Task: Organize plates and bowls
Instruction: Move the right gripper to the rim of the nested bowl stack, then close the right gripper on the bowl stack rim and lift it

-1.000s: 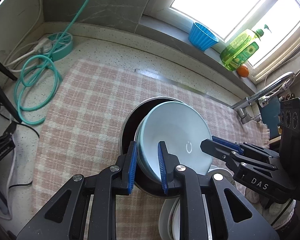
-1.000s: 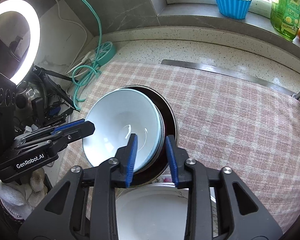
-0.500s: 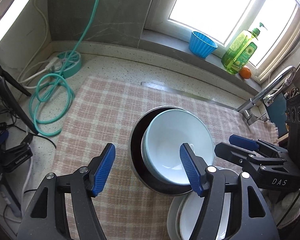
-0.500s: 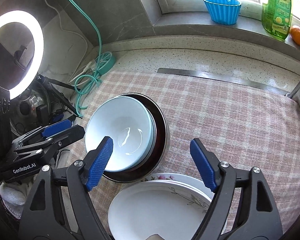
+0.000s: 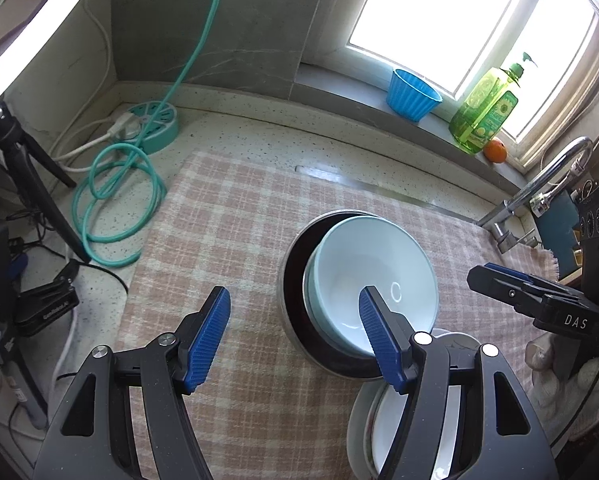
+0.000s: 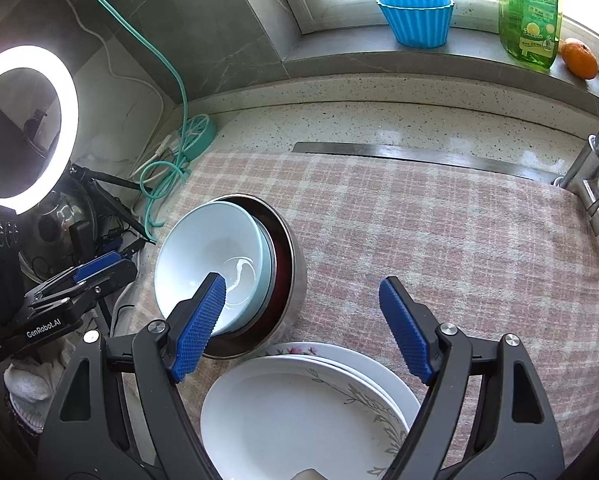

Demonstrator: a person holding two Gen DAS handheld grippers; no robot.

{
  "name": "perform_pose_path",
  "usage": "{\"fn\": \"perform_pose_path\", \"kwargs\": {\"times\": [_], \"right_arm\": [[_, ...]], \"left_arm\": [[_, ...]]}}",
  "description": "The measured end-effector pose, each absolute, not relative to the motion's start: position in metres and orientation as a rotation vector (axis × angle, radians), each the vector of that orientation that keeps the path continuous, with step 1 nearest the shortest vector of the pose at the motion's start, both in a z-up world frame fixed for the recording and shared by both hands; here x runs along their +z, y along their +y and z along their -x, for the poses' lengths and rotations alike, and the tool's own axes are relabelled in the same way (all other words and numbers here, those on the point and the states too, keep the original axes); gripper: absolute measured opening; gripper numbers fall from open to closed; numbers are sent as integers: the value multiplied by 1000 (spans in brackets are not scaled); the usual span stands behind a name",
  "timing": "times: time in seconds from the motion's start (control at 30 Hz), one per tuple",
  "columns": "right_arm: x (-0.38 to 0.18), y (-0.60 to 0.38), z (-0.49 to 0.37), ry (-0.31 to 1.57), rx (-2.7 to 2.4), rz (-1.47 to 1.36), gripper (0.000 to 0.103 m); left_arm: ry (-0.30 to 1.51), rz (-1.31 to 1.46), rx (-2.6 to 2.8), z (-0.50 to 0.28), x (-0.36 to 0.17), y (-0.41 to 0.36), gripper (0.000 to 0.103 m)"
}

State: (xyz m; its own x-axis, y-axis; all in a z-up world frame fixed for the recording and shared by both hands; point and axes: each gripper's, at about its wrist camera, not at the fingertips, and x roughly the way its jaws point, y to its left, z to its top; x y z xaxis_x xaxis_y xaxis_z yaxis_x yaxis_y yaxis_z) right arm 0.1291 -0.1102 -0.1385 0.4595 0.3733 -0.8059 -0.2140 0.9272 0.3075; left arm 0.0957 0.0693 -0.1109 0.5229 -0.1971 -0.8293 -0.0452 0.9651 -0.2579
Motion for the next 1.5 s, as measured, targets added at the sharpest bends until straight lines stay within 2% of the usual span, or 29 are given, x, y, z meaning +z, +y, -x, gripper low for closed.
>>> {"fn": "perform_pose_path", "kwargs": {"times": [0.27, 0.3, 0.37, 0.4, 0.5, 0.57, 0.77, 0.87, 0.97, 1.07, 1.5], "right_arm": [[-149, -121, -134, 1057, 365, -208, 81], [-151, -123, -135, 1062, 369, -223, 80], [-156, -125, -137, 1080, 379, -253, 69], [-159, -125, -138, 1092, 387, -265, 68], [-167, -123, -140, 1113, 399, -282, 60], [-171, -121, -141, 1127, 412, -288, 51], [-180, -112, -142, 1155, 453, -311, 39], [-183, -110, -144, 1163, 460, -320, 36], [-185, -108, -146, 1170, 465, -330, 33], [-186, -106, -148, 1176, 465, -325, 28], [-188, -105, -152, 1186, 462, -322, 17]], "left_arm": [[1044, 350, -46, -91, -125, 94, 66], [1048, 357, -45, -90, -127, 95, 65], [1057, 374, -49, -90, -132, 96, 64], [1060, 386, -53, -90, -134, 97, 61], [1076, 433, -72, -91, -140, 100, 38], [1084, 464, -86, -92, -144, 102, 32], [1099, 536, -126, -94, -150, 103, 31], [1107, 539, -133, -96, -152, 100, 30], [1116, 549, -142, -98, -155, 99, 25], [1120, 552, -147, -100, -156, 98, 24], [1145, 545, -156, -108, -164, 94, 20]]}}
